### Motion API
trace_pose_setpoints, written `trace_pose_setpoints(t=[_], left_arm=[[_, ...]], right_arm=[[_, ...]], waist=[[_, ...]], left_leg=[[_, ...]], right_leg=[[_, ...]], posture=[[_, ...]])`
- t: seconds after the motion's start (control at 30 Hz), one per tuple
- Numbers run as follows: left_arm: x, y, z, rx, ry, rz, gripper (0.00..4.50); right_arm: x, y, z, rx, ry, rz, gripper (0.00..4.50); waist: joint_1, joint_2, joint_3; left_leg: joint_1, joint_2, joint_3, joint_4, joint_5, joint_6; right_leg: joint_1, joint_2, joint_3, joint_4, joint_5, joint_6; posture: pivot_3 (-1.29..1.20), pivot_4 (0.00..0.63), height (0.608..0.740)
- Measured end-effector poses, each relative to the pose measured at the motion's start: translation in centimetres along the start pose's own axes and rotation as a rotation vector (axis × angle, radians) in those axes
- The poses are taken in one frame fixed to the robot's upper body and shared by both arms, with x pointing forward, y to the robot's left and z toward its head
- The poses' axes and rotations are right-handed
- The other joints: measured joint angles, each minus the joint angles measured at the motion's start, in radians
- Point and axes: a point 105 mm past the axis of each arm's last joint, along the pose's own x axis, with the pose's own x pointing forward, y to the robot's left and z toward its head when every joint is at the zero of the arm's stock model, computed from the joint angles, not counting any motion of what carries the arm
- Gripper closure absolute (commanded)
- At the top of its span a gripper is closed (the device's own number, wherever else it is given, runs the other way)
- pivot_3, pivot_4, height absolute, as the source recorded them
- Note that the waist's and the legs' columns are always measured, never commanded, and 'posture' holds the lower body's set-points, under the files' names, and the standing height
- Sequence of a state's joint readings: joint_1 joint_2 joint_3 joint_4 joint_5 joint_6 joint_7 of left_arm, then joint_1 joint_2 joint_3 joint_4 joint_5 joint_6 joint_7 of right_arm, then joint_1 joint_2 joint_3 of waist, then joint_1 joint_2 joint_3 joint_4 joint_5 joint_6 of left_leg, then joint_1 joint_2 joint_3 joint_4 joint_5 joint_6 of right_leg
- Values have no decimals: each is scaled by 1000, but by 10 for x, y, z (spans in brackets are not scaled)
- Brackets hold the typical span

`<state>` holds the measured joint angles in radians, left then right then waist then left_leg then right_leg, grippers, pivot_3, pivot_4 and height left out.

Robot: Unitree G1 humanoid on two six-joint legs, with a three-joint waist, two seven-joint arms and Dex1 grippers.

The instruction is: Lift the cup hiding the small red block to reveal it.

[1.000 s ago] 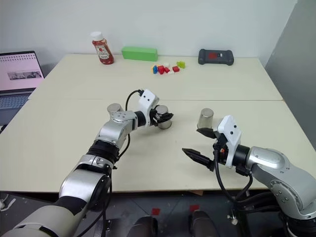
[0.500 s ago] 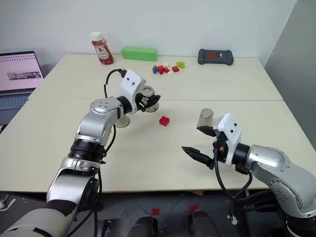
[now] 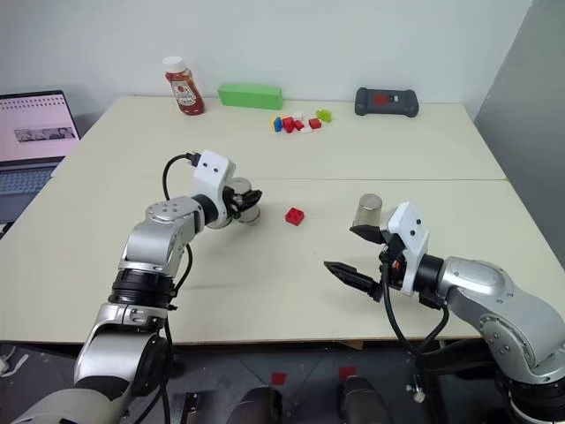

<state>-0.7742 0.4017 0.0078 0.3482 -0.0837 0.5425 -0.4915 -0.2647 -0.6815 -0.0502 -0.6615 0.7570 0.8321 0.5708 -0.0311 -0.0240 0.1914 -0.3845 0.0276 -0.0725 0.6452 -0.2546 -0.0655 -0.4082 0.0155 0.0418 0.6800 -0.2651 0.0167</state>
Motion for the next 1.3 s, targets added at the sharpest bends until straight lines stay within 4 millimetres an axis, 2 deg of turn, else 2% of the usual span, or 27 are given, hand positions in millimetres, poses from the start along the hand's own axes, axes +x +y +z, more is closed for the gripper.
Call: trace_pose_setpoints(t=[0.2, 0.27, 0.4, 0.43, 0.47, 0.73, 1.0, 1.1, 1.2, 1.3], left_arm=[[3, -1, -10, -54, 25, -8, 1850], [3, 1, -14, -79, 36, -7, 1137], [2, 2, -15, -89, 39, -3, 540], [2, 2, -15, -89, 39, -4, 195], [2, 1, -15, -90, 39, -6, 78], [3, -2, -12, -91, 24, -18, 33], [-4, -7, 25, -35, -117, -17, 33], [-15, -3, 46, 21, -181, 1, 33], [-34, 7, 63, 111, -226, 17, 33], [-57, 14, 53, 196, -182, -13, 33]], right_arm=[[3, 2, 1, -5, -5, 17, 0], [3, 3, 2, -6, -6, 22, 0], [3, 3, 2, -7, -6, 26, 0], [3, 3, 2, -7, -6, 27, 0], [3, 3, 2, -7, -6, 27, 0], [3, 3, 1, -6, -5, 26, 0], [3, 2, 1, -8, -4, 21, 0], [3, 3, 1, -4, -12, 20, 0], [4, 3, 2, -2, -23, 16, 0], [2, -1, 4, 1, -34, -5, 0]], waist=[[-1, 0, 0], [-1, 0, 0], [0, 0, 0], [0, 0, 0], [0, 0, 0], [0, 0, 0], [0, 0, 0], [-1, 0, 0], [-3, 0, 0], [-8, 0, 0]], left_leg=[[0, 0, 0, 0, 0, 0], [0, 0, 0, 0, 0, 0], [0, 0, 0, 0, 0, 0], [0, 0, 0, 0, 0, 0], [0, 0, 0, 0, 0, 0], [0, 0, 0, 0, 0, 0], [0, 0, 0, 0, 0, 0], [0, 0, 0, 0, 0, 0], [1, 1, 0, 0, 0, 0], [1, 1, 1, -1, 0, 0]], right_leg=[[0, 0, 0, 0, 0, 0], [0, 0, 0, 0, 0, 0], [0, 0, 0, 0, 0, 0], [0, 0, 0, 0, 0, 0], [0, 0, 0, 0, 0, 0], [0, 0, 0, 0, 0, 0], [0, 0, 0, 0, 0, 0], [0, 0, 0, 0, 0, 0], [0, 0, 1, 0, 0, 0], [0, 0, 1, 0, 0, 0]], posture=[[0, 150, 740], [0, 150, 740], [0, 150, 740], [0, 150, 740], [0, 150, 740], [0, 150, 740], [0, 150, 740], [0, 150, 740], [0, 150, 740], [0, 150, 740]])
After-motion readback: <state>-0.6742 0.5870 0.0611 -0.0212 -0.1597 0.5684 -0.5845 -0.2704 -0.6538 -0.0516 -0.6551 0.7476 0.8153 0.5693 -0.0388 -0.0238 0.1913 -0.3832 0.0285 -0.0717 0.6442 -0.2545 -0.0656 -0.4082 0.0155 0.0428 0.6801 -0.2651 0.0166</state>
